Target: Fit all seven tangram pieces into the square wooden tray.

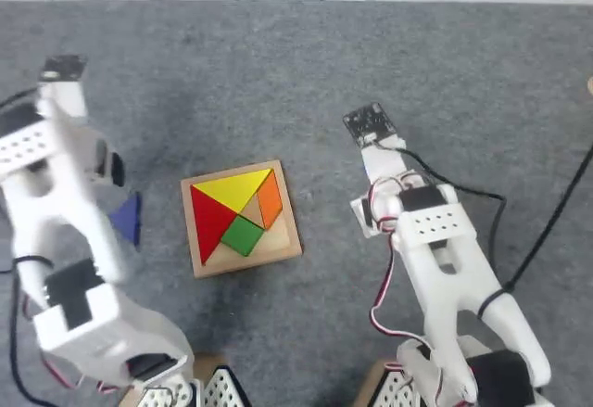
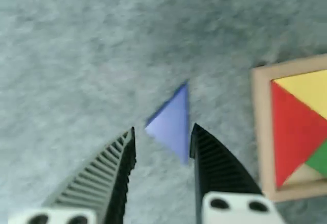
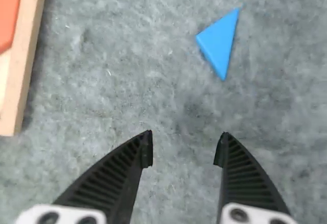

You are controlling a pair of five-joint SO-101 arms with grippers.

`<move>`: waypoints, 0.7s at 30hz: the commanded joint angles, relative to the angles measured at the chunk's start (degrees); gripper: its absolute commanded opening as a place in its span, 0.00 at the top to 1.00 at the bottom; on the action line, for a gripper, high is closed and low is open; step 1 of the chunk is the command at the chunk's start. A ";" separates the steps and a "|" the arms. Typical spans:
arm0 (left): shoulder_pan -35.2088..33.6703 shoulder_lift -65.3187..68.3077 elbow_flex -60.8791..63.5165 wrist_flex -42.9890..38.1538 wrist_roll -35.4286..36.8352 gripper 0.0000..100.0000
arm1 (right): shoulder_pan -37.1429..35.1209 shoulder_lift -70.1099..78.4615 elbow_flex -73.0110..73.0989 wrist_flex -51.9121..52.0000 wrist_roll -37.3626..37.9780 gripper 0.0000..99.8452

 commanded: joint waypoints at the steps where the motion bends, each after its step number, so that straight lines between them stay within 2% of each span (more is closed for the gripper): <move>1: 0.79 -4.92 6.90 -4.75 1.93 0.83 | -0.75 -0.75 3.43 -5.41 -0.62 0.79; 6: -1.58 -6.07 10.42 -3.16 1.05 0.83 | -0.75 -0.75 4.40 -6.73 -0.53 0.79; 9: -3.34 -7.38 13.85 -3.78 -2.29 0.83 | -0.66 -0.75 4.40 -6.81 -0.53 0.79; 14: -6.33 -8.44 21.41 -11.08 -4.57 0.83 | -0.40 -0.48 4.48 -6.81 -0.53 0.79; 21: -6.24 -8.00 27.30 -17.32 -6.42 0.83 | -0.66 -0.66 6.15 -7.69 -2.29 0.79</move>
